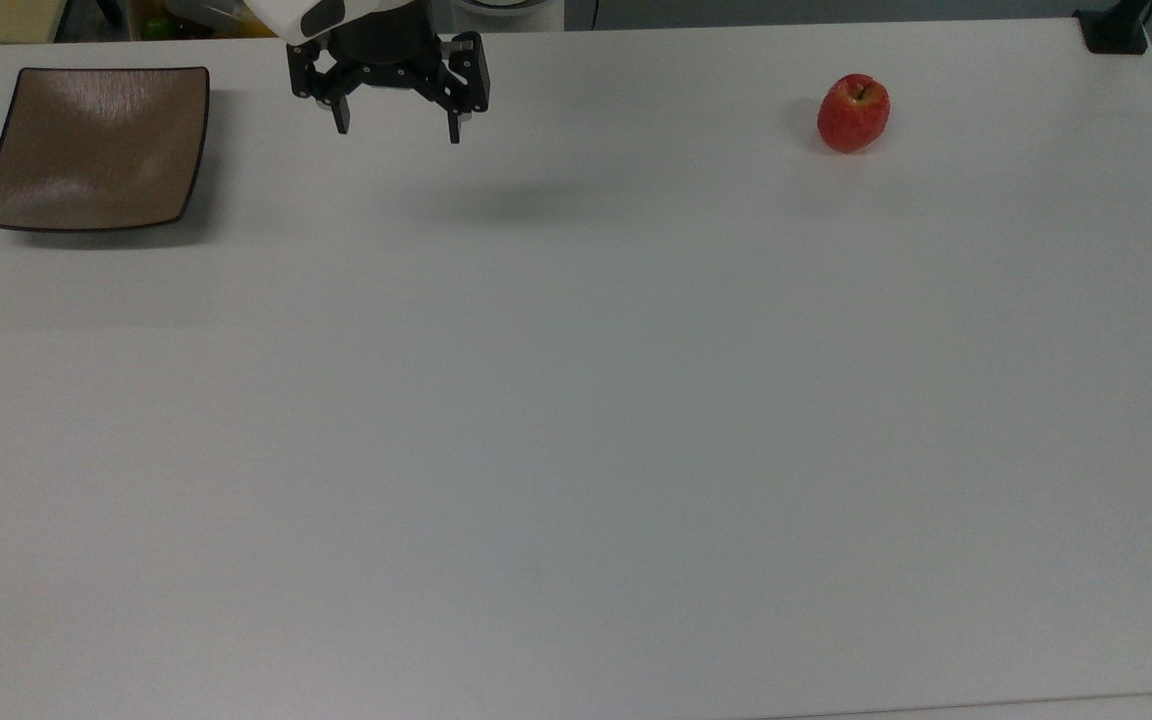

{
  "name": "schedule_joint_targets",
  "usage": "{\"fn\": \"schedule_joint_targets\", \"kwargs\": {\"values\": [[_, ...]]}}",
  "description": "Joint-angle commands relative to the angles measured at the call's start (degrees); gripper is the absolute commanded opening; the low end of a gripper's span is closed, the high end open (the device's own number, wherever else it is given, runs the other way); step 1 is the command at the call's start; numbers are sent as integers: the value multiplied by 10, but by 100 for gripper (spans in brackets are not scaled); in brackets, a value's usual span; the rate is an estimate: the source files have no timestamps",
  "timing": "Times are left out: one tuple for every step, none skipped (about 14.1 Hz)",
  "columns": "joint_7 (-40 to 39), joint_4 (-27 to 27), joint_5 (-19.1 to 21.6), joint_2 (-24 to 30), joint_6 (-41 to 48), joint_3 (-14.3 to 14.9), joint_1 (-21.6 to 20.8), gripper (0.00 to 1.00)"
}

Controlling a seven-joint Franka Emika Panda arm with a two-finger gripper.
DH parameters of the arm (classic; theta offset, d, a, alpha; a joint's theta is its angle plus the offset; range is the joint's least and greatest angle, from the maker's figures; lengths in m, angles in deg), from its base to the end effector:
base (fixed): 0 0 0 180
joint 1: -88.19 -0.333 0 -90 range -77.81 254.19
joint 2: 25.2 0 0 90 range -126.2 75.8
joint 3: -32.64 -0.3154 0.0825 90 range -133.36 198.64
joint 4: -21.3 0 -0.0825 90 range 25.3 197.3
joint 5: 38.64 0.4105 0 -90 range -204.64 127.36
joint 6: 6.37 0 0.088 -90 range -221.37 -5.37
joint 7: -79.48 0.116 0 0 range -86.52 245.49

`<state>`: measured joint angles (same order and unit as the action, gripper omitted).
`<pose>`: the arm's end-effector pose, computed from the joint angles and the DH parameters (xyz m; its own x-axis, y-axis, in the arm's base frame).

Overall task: Apples placed on a ceramic plate
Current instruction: 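Move the open gripper from above the plate toward the red apple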

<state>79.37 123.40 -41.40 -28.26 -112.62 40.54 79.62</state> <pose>0.6071 0.0043 0.5019 0.9994 0.0274 0.0190 0.0264 -0.9982 0.0538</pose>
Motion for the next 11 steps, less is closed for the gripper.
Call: {"fn": "schedule_joint_targets", "kwargs": {"values": [[-5,6,25,11,10,0,3,100],[-6,5,25,10,9,-3,5,100],[-9,5,24,9,10,-4,4,100],[-8,5,25,9,9,-6,5,100],[-8,5,25,9,8,-7,7,100],[-7,6,25,9,7,-13,12,100],[-7,6,25,11,7,-19,21,100],[-7,6,25,16,7,-24,29,100],[-9,6,25,18,7,-30,35,100],[-9,6,25,18,7,-45,50,100],[-9,6,25,18,8,-58,62,100]]}}
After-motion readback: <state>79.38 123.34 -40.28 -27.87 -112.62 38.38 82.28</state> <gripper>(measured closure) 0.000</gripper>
